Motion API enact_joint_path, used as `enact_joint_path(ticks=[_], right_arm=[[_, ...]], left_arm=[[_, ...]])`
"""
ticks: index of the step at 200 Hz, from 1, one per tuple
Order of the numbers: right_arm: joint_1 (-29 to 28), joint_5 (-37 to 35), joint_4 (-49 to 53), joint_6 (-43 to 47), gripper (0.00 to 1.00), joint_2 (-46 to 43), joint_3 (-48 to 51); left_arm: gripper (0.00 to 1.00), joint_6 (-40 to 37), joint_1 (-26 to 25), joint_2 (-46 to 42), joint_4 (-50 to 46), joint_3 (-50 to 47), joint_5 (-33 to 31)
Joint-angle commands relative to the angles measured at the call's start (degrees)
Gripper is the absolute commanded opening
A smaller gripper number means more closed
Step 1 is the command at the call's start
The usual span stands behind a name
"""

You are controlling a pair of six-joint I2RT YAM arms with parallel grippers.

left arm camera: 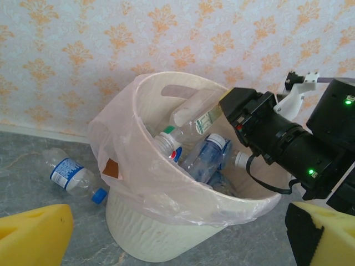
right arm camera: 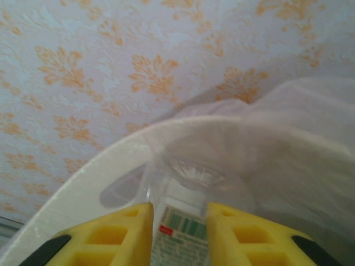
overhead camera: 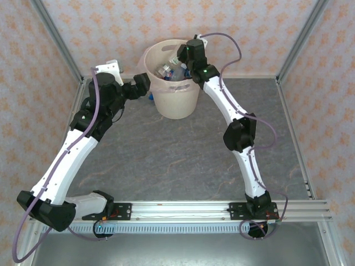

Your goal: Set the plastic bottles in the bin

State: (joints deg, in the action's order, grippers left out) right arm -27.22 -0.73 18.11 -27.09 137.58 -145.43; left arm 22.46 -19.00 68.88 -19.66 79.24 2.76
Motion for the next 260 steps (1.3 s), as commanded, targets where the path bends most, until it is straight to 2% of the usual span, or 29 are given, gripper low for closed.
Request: enact_joint_path(ticks=[1, 51, 88, 124, 171, 212, 260], right_arm=[[-1.06, -2.47, 3.55, -0.32, 0.31, -6.31, 0.41], [-1.32, 1.71, -2.84, 2.55, 0.31, -9.02, -0.17], [-0.56, 5.23, -8.39, 4.33, 0.29, -4.58, -1.21], [-0.16, 5.66, -11.68, 3.50, 0.29, -0.73, -1.84], [-0.06, 3.76, -7.10, 0.19, 0.29, 1.65, -1.88], [0.06, 1.22, -0.95, -0.94, 0.30, -0.56, -1.70], [-0.11, 4.73, -4.72, 1.09, 0.30, -6.57, -1.68]], left_arm=[[0.99, -0.64, 0.64, -0.05, 0.54, -0.19, 0.41], [0.99, 0.08, 1.27, 0.29, 1.36, -0.53, 1.01], [0.99, 1.43, 1.34, -0.66, 0.81, -1.10, 2.05], [0.99, 1.60, 1.35, -3.29, 0.56, -2.41, 1.59], [0.99, 1.29, 1.34, -5.24, -1.40, -2.85, -0.98], [0.99, 1.64, 1.34, -4.97, -0.99, -3.86, -1.52], [0.99, 0.84, 3.97, -0.89, 0.06, -2.34, -1.66]])
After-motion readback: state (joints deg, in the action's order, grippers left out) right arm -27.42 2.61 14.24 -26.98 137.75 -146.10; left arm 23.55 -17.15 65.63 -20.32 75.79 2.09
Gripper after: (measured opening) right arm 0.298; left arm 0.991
